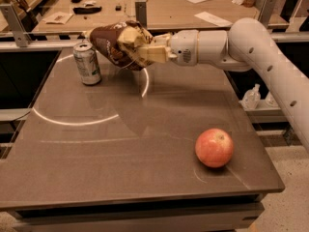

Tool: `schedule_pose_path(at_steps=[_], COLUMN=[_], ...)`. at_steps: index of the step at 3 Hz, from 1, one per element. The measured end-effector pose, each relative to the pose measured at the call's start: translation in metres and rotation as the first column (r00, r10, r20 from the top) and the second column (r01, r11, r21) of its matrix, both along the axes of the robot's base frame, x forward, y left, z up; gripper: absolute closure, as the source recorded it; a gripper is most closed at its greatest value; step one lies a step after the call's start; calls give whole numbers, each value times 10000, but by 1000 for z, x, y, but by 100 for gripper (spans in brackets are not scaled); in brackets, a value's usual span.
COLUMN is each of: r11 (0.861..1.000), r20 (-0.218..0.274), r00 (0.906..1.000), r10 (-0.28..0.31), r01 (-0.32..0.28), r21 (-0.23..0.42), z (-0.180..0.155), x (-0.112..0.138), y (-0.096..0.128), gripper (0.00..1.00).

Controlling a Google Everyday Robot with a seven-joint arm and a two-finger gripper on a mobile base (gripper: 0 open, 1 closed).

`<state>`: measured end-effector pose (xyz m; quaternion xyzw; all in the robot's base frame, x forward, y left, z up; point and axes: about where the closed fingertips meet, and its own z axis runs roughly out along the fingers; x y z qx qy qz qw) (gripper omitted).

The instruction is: Move brown chip bag near 7up can

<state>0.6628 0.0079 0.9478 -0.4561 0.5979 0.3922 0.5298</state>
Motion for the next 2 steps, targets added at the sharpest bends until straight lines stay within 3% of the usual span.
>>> schedule_pose_path(at_steps=[1,2], r11=[9971,9970], r20=[95,92], r00=[9970,9969], r10=[764,779], r01=[-764,-779], r21=[-45,-44], z=[-4,-4], x=[-24,-25], y=[35,36], gripper=[100,100])
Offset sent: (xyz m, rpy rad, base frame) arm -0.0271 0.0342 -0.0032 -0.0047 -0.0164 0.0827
